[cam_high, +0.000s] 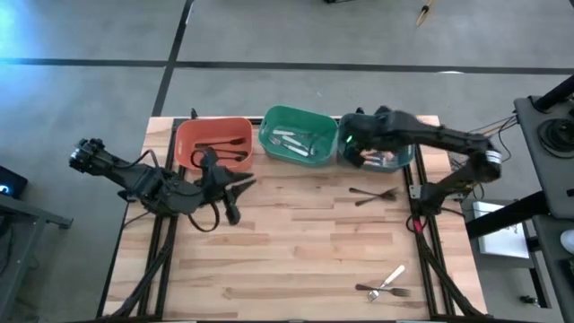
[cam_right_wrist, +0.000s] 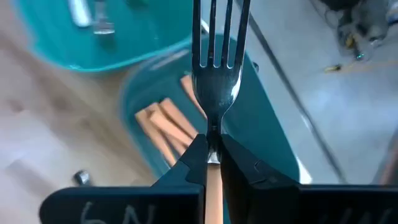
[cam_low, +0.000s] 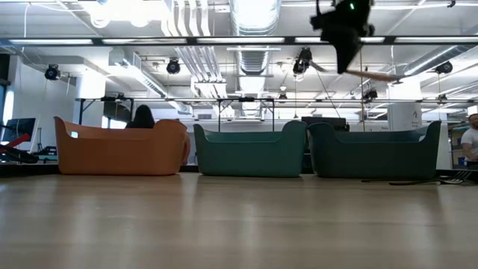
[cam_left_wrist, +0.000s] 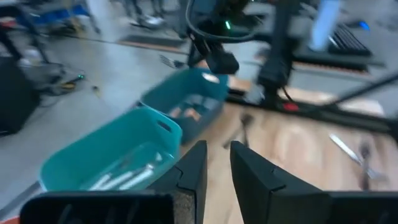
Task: Sort silverware by color (type)
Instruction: Put the light orange fork into the blue bin, then put the black fork into the orange bin
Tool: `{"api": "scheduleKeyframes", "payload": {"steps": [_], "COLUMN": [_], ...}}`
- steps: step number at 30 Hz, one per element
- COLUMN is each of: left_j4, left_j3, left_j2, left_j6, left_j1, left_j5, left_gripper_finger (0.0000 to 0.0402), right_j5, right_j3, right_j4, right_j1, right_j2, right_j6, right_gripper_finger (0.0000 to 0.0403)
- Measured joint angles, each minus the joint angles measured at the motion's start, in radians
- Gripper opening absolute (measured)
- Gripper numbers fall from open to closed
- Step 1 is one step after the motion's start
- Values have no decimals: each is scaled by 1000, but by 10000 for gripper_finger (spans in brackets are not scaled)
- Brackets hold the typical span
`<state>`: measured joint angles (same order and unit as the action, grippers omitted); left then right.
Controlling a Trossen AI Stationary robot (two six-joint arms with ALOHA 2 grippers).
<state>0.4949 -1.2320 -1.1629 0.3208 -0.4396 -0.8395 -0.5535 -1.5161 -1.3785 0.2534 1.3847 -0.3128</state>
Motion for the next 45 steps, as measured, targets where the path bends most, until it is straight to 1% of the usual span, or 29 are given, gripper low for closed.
{"api": "scheduleKeyframes", "payload": {"steps": [4,7,9,14,16,18,22,25,27,30,32,34,37,41,45], "left_j4": [-63,-112,-135,-158,-159,-159,-158,-156,-156,-153,-151,-146,-123,-86,-74], "left_j3": [0,0,0,0,0,0,0,0,0,0,0,0,0,0,0], "left_j2": [0,0,0,0,0,-1,-1,0,3,16,30,43,57,67,68], "left_j6": [-15,-21,-22,-29,-29,-29,-29,-42,-66,-76,-76,-72,-52,-42,-42], "left_j1": [25,37,41,42,42,42,42,42,42,40,40,40,39,36,36], "left_j5": [-63,-101,-131,-198,-202,-202,-202,-201,-200,-188,-151,-90,-12,-6,-6], "left_gripper_finger": [54,54,54,54,54,54,54,54,54,54,54,54,54,54,54], "right_j5": [133,202,214,227,221,221,229,287,364,540,634,684,693,690,684], "right_j3": [198,297,344,427,453,471,482,456,422,382,371,375,404,465,550], "right_j4": [194,265,282,315,333,344,345,318,284,221,192,161,119,118,199], "right_j1": [149,236,277,332,346,349,349,351,347,331,297,246,159,69,20], "right_j2": [-113,-159,-175,-170,-168,-165,-165,-165,-166,-167,-168,-169,-169,-169,-168], "right_j6": [154,240,288,376,383,375,355,296,253,219,219,222,201,145,78], "right_gripper_finger": [13,13,13,14,25,44,91,117,129,138,139,136,131,129,131]}}
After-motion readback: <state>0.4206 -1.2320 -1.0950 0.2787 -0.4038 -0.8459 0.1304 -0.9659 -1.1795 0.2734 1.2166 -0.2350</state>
